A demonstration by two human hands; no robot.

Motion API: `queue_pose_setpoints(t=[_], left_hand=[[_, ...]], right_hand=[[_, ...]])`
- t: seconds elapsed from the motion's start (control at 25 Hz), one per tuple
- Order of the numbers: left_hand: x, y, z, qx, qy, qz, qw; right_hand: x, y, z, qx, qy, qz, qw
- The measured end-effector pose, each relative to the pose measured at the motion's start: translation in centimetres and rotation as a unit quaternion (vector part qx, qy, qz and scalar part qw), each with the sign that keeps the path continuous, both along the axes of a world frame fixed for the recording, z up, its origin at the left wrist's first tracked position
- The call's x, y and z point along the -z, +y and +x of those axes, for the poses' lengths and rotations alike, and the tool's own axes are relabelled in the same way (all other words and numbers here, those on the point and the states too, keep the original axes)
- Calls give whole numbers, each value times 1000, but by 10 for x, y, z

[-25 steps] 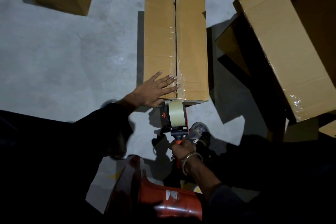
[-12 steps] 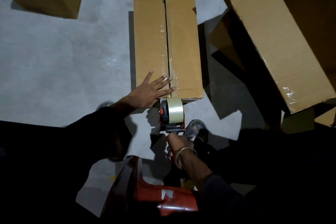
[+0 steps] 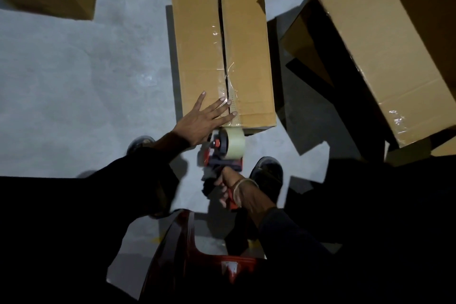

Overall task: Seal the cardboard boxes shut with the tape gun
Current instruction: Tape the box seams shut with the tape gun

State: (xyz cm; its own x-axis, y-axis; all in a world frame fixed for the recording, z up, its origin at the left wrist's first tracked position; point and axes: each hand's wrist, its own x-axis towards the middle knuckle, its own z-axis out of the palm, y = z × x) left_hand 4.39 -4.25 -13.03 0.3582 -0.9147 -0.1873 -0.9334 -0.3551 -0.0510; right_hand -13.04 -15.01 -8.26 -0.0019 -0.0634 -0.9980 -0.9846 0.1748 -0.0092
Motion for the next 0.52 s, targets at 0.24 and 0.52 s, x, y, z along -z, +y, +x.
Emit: queue_pose_setpoints(t=[0.24, 0.52], left_hand=[[4, -3, 1, -18, 55, -2, 998], [-13, -8, -9, -74, 89, -59, 992]], right_hand=[[7, 2, 12, 123, 30, -33, 991], [16, -39, -16, 135, -6, -102, 986]])
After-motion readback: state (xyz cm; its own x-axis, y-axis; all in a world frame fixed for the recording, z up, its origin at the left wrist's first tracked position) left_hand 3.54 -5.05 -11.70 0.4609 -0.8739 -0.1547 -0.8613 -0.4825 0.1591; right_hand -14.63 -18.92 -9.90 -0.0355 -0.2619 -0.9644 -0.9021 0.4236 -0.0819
